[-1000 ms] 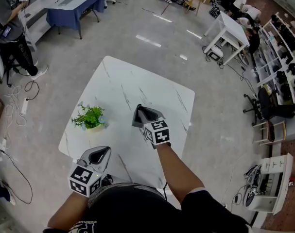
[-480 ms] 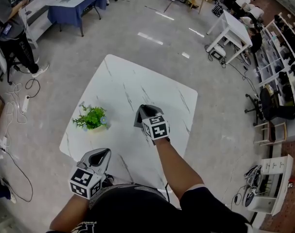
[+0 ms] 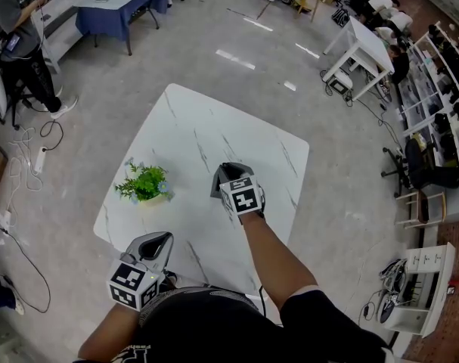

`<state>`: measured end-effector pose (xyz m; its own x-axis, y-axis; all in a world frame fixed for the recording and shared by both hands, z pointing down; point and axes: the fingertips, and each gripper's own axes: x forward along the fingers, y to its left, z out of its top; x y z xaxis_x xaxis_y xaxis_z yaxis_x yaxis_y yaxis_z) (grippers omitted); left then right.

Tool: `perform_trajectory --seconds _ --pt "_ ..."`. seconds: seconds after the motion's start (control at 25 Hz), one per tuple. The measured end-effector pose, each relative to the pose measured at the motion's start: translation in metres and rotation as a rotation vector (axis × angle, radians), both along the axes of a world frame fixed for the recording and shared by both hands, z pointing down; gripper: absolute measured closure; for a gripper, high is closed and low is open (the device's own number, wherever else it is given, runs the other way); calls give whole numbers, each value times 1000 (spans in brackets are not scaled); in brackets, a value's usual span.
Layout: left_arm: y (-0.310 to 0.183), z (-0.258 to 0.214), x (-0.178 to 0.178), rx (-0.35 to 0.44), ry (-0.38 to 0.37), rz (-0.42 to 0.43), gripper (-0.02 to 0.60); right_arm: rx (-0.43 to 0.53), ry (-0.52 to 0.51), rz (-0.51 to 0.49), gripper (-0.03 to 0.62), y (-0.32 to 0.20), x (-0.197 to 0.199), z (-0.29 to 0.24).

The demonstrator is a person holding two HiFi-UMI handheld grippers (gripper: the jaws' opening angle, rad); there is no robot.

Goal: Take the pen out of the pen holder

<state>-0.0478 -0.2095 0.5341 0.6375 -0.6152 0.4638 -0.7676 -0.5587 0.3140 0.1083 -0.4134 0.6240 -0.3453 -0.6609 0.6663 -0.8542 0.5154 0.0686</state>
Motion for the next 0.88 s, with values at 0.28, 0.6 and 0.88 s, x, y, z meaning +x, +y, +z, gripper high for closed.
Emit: perform_trajectory --seconds 0.28,0.6,0.88 --pt "2 0 -7 -9 -3 -12 525 -13 10 -1 522 -1 1 -1" --pt "1 -2 -7 2 2 -5 525 -2 -49 14 529 2 1 -9" --pt "3 -8 -2 11 6 10 525 48 -111 32 530 7 3 -35"
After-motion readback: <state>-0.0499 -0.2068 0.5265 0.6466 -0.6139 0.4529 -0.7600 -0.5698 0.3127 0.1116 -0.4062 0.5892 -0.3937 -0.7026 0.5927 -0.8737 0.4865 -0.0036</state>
